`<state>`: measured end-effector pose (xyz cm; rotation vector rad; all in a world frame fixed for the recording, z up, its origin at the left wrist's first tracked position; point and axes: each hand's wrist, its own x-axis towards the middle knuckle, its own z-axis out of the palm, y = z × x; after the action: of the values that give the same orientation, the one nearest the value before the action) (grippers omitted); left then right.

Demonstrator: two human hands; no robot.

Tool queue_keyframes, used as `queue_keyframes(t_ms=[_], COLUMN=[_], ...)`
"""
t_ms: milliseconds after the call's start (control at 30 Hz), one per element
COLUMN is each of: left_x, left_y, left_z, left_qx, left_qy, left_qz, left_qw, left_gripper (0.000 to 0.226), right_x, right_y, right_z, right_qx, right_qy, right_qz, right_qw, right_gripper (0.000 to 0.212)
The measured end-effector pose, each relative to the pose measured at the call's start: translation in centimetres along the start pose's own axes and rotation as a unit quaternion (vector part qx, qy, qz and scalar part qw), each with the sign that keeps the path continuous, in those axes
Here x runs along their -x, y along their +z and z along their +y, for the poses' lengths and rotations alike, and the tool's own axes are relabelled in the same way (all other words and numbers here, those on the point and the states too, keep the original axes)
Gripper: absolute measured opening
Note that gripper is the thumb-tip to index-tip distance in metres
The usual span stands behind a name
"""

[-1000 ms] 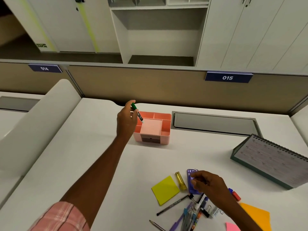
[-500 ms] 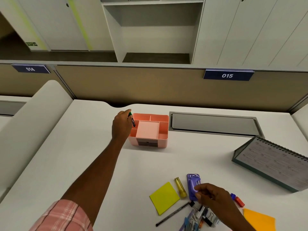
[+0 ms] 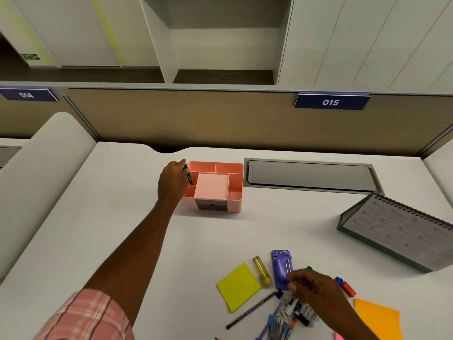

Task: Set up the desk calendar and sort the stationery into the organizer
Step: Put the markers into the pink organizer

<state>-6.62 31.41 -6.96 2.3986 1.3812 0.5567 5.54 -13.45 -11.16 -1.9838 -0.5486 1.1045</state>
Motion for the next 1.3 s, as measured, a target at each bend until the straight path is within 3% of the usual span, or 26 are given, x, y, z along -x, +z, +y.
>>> queue_keyframes(t_ms=[233, 367, 600, 800, 933, 1000, 1067, 1200, 1300], left_x=[-0.1, 0.1, 4.9, 17.3, 24.7, 27.1, 28.7, 30.2, 30.6], left_y=[-0.2, -0.4, -1.0, 2.3, 5.6, 6.6, 7.1, 6.9, 6.5], left_z=[-0.3, -0.5, 6.0, 13.6, 15.6, 16.1, 16.4, 16.9, 17.3], left_qx=[0.004, 0.055, 0.094, 0.214, 0.229, 0.229, 0.222, 0.186, 0.162], left_qy=[0.002, -0.001, 0.070, 0.132, 0.142, 0.124, 0.124, 0.140, 0.144], left_qz=[-0.018, -0.020, 0.101, -0.018, -0.123, -0.164, -0.190, -0.215, -0.230], left_qw=[1.000, 0.998, 0.988, 0.968, 0.955, 0.951, 0.948, 0.948, 0.949], left_gripper=[0.042, 0.063, 0.069, 0.056, 0.050, 0.049, 0.047, 0.044, 0.043], right_x=[-0.3, -0.1, 0.9, 2.5, 2.9, 2.9, 2.8, 2.7, 2.5], right_y=[-0.1, -0.1, -1.0, -4.2, -6.0, -6.3, -6.2, -6.3, -6.6], right_z=[0.2, 0.1, -0.1, 2.8, 5.7, 6.6, 6.7, 6.0, 5.7], right_qx=[0.006, 0.008, -0.010, 0.009, 0.184, 0.255, 0.300, 0.441, 0.487], right_qy=[-0.002, -0.023, -0.038, -0.019, -0.093, -0.131, -0.115, -0.122, -0.144], right_qz=[-0.006, 0.004, 0.029, 0.139, 0.199, 0.187, 0.174, 0.142, 0.114], right_qw=[1.000, 1.000, 0.999, 0.990, 0.958, 0.940, 0.931, 0.878, 0.854], right_gripper=[0.019, 0.018, 0.015, 0.022, 0.029, 0.030, 0.035, 0.053, 0.052])
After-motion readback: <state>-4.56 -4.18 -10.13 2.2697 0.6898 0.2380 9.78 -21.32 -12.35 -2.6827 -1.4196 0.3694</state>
